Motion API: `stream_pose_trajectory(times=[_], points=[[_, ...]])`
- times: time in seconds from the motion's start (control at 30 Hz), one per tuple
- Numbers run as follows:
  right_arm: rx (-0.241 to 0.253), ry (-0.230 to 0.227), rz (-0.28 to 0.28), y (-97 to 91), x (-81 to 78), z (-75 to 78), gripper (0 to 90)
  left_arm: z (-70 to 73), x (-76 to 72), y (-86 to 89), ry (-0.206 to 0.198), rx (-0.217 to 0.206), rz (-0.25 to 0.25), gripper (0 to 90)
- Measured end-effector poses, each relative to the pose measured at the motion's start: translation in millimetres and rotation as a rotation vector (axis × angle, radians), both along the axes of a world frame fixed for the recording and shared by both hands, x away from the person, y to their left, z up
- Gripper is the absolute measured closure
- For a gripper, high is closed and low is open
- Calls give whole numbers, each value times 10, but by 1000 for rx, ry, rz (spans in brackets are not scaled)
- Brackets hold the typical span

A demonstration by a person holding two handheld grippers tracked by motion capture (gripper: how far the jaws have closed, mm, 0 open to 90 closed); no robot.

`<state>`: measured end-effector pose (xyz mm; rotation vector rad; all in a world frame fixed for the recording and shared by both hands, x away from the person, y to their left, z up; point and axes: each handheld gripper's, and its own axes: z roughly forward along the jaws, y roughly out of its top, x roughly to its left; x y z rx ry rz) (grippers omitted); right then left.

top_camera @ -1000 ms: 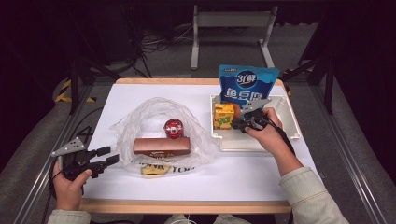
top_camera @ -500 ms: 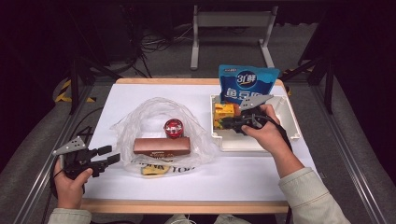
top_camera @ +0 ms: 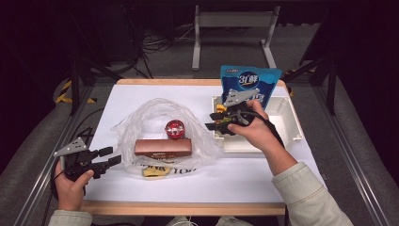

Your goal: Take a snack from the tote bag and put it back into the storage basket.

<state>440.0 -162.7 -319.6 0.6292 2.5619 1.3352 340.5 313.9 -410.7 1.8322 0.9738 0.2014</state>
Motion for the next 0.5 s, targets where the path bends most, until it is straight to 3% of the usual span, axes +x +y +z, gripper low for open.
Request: stream_pose_trajectory(times=[0.5], points=[[10, 4, 61, 464, 43, 66, 352, 0, -26, 39, -2, -8, 6, 387]])
